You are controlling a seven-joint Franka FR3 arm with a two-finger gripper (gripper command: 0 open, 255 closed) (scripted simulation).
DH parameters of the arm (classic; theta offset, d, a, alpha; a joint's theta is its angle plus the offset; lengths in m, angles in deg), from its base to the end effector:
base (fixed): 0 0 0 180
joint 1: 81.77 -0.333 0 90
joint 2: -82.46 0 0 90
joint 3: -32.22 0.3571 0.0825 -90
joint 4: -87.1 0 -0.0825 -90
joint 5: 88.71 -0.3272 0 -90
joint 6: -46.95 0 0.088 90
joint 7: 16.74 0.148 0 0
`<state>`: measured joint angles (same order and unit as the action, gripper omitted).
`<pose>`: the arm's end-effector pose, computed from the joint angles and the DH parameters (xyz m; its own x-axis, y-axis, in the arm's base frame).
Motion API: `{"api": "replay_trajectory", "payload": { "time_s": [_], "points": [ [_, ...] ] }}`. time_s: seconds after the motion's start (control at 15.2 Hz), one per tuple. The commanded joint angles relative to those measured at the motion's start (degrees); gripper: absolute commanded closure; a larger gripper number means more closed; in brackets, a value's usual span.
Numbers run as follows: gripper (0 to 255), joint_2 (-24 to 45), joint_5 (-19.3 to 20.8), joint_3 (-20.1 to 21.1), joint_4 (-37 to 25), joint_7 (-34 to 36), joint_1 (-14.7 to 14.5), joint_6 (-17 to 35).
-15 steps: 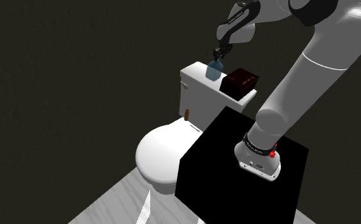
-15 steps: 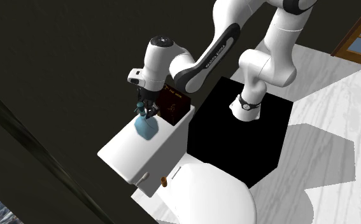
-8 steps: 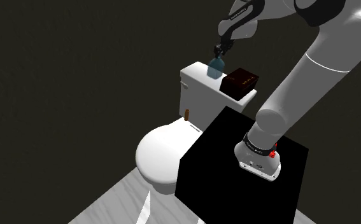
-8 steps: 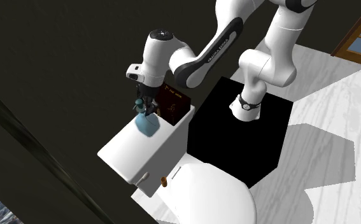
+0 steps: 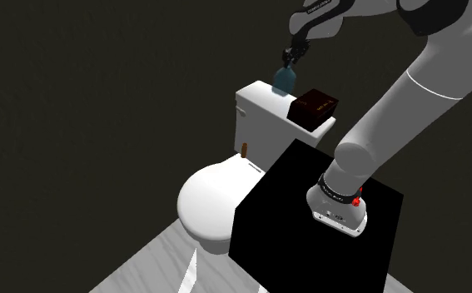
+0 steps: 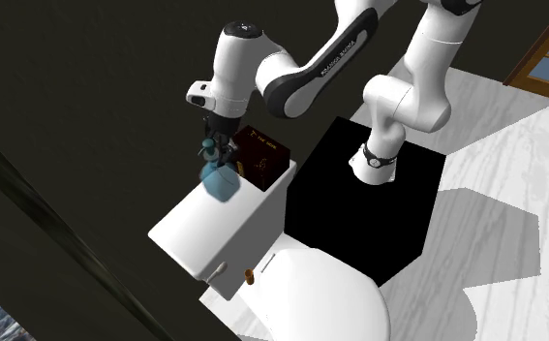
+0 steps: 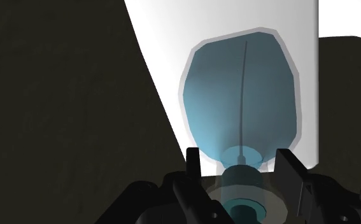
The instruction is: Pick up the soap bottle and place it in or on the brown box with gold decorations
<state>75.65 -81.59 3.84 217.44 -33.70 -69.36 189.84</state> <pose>0.3670 -0.3279 0.4678 0.9100 -0.2955 0.2908 -0.3452 -0.9285 0.1370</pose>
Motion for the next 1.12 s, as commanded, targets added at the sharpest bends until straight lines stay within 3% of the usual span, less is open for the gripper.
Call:
{"api": "replay_trajectory", "payload": {
  "time_s": [0.0,1.06],
  "points": [
    [255,-0.86,0.53,0.31,-0.78,0.53,-0.02,-1.59],
    [255,-5.04,1.77,1.66,-9.47,1.21,-0.10,-14.19]
  ]
}}
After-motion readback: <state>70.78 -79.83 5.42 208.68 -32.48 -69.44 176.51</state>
